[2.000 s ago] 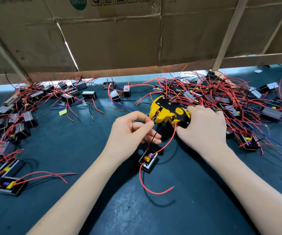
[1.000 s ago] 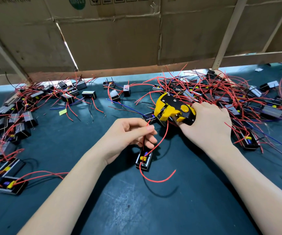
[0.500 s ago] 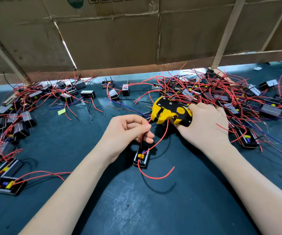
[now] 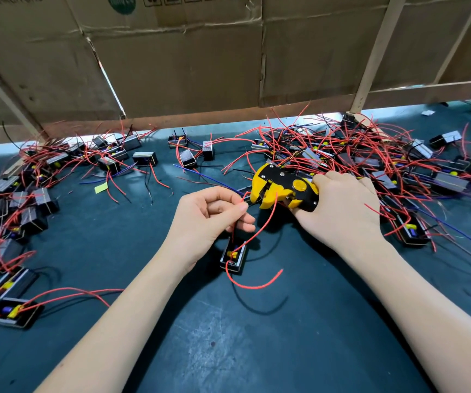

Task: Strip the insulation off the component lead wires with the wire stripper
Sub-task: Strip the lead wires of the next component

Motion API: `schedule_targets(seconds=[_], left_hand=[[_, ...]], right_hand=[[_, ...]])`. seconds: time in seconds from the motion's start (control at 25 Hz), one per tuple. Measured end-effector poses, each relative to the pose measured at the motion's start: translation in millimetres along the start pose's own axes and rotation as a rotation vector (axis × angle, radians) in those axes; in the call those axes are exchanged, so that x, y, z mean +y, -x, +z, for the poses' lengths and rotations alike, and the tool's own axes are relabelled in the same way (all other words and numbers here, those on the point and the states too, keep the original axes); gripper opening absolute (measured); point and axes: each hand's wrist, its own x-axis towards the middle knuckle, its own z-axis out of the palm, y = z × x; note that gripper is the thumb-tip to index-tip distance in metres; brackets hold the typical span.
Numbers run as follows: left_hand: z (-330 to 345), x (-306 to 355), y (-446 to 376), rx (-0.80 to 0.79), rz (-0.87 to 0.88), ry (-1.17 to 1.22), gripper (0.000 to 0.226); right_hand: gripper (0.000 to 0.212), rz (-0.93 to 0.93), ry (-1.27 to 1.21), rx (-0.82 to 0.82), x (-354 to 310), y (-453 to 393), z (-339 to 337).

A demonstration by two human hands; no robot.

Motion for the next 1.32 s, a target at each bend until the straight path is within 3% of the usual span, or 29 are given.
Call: schedule_targets(seconds=[0.32,0.44,0.52,0.6,0.68,0.76,0.84,0.96,1.04,1.08,1.16,1.24,1.32], left_hand=[[3.1,-0.2,0.8,-0.025,-0.013,0.012,0.011],[2.9,0.4,1.2,-0.047,-0.003,0.006,0.010],[1.5,2.5,1.3,-0.063,0.005,-0.011,0.008],[-3.1,5.5,0.9,-0.070,0.039,-0.132,0.016],[-13.5,7.3,0.7,-0.117,0.065,-0.419,0.035],[-21.8,10.0,2.2,-0.265,0.016,-0.594,0.038],[-21.4,9.3,4.5,-0.382,-0.041,-0.592,0.026],[-8.0,6.5,5.4,-0.363,-0.011,-0.369,0.011],[-2.2,6.2,2.2,-0.347,0.004,-0.246,0.038],[-3.8,6.8,0.1,-0.319,0.015,-0.236,0.048],[-18.4,7.3,-6.5,-0.152,0.079,-0.266,0.046],[-44.7,6.4,-14.0,0.154,0.149,-0.370,0.032],[-76.5,-0.2,-19.8,0.504,0.156,-0.613,0.027]], right_hand=[[0.052,-0.016,0.057,0.014,-2.0,0.7,-9.8],[0.043,0.069,0.141,-0.102,-5.5,0.3,-9.9],[0.042,0.087,0.145,-0.082,-6.7,1.7,-11.2],[0.041,0.069,0.058,0.018,-5.7,2.6,-13.5],[0.040,0.057,-0.053,0.085,-3.9,1.7,-16.6],[0.042,0.105,-0.173,0.113,-2.8,0.5,-19.3],[0.047,0.165,-0.305,0.139,-2.0,1.8,-22.0],[0.050,0.207,-0.515,0.184,1.1,2.1,-26.9],[0.050,0.225,-0.609,0.194,3.3,-0.9,-29.3],[0.048,0.227,-0.646,0.191,3.9,-1.8,-29.8],[0.048,0.223,-0.689,0.189,4.9,-1.6,-29.3],[0.046,0.205,-0.774,0.220,4.4,-0.1,-29.7],[0.042,0.162,-1.063,0.161,2.2,0.7,-34.1]])
